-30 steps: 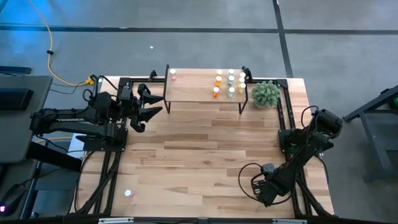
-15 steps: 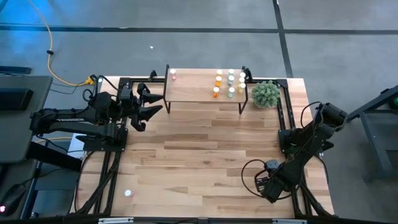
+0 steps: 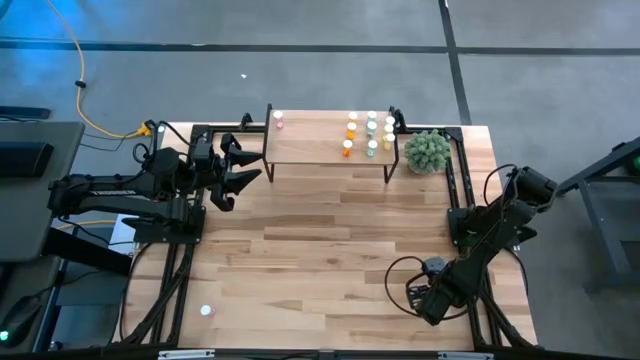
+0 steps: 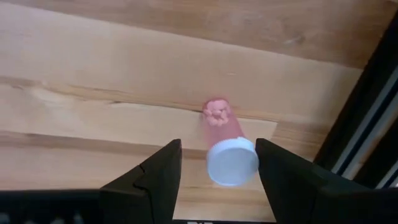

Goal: Pick and place medicine bottles onto shelf by color
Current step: Put the right pink pill bottle onto the shelf aligned with the other pink pill bottle

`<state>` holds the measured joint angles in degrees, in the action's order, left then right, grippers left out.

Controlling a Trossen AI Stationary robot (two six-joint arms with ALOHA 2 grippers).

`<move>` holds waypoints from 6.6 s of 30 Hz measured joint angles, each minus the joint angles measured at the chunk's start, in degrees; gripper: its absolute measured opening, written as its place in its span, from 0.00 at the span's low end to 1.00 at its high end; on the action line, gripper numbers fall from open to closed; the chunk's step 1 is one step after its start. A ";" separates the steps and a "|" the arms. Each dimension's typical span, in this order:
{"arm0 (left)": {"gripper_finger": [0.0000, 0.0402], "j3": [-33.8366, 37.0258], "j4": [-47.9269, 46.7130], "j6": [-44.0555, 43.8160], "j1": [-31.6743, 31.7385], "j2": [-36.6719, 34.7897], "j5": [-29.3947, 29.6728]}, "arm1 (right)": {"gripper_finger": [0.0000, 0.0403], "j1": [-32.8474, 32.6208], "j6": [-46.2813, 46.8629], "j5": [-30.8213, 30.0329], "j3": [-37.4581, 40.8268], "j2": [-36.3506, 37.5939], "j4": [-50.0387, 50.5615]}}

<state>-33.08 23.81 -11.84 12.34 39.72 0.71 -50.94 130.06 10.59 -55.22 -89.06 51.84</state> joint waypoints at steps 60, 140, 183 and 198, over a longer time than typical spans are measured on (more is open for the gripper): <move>0.78 -23.04 -38.10 -6.16 -0.39 28.39 -13.84 | 0.27 45.66 -95.59 -17.22 -19.61 6.01 -16.14; 0.23 -24.17 -37.69 -0.77 3.67 32.43 -19.01 | 0.58 51.42 -115.00 -10.57 -20.79 8.01 -17.81; 0.23 11.10 30.45 -7.45 -4.29 22.09 11.91 | 0.23 53.24 -113.89 -16.59 -14.45 2.29 -61.44; 0.23 7.92 30.45 -8.55 -4.48 25.16 10.23 | 0.00 53.56 -117.60 -16.57 -23.22 -3.64 -56.04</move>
<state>-25.16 54.26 -20.38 7.86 64.88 10.94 2.62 12.46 -5.98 -78.44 -92.69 -4.20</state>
